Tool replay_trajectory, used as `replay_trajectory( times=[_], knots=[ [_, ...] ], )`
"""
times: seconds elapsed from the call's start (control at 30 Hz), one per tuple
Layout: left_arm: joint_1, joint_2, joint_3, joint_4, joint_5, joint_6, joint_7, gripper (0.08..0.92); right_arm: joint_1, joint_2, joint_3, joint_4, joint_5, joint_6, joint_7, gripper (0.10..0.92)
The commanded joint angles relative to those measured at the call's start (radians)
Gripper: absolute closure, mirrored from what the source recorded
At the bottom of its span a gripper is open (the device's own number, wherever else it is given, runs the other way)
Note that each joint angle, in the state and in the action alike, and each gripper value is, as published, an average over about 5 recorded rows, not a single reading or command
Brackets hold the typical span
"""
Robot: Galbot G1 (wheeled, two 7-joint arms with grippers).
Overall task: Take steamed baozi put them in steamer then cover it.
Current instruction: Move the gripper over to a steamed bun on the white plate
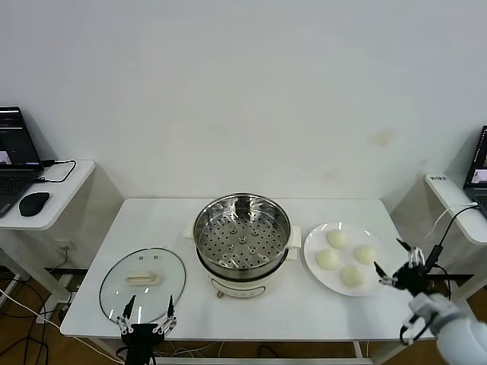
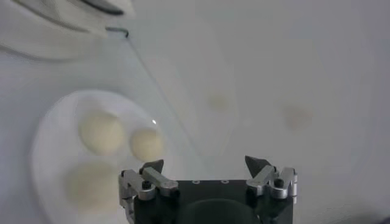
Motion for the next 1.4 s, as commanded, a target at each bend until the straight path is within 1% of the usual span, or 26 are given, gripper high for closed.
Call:
replay_trajectory(
  times=[0.03,0.17,0.3,0.37,0.5,0.8,0.9,1.17,1.4],
  knots=[
    [-0.009,0.001,-0.005,0.008,0.017,0.015,-0.006,0.177,0.527,-0.288,-0.441,-0.210,0.105,-0.073,-0.266,0.203],
    [-0.024,0.003,-0.003,0.015,0.017,0.020,-0.009,0.177,0.823,-0.298,-0.778,-0.314,0.176,-0.067,-0.400,0.203],
    [-0.034,0.005,-0.001,0.029,0.018,0.022,-0.014,0.177,1.076,-0.272,-1.062,-0.405,0.224,-0.045,-0.526,0.203],
    [-0.036,0.007,-0.002,0.036,0.018,0.022,-0.016,0.177,1.176,-0.253,-1.187,-0.444,0.227,-0.030,-0.572,0.203],
    [-0.039,0.013,-0.002,0.044,0.016,0.026,-0.019,0.177,1.282,-0.213,-1.332,-0.516,0.208,0.000,-0.621,0.203],
    [-0.046,0.026,-0.010,0.048,0.007,0.029,-0.019,0.177,1.348,-0.041,-1.408,-0.698,0.188,0.027,-0.602,0.203],
    [-0.046,0.033,-0.016,0.049,0.005,0.029,-0.019,0.177,1.372,0.009,-1.439,-0.740,0.181,0.046,-0.617,0.203],
    [-0.047,0.046,-0.026,0.056,0.002,0.036,-0.017,0.177,1.405,0.113,-1.465,-0.859,0.114,0.153,-0.660,0.203],
    [-0.046,0.049,-0.039,0.056,-0.005,0.037,-0.018,0.177,1.378,0.175,-1.455,-0.924,0.100,0.179,-0.655,0.203]
  ],
)
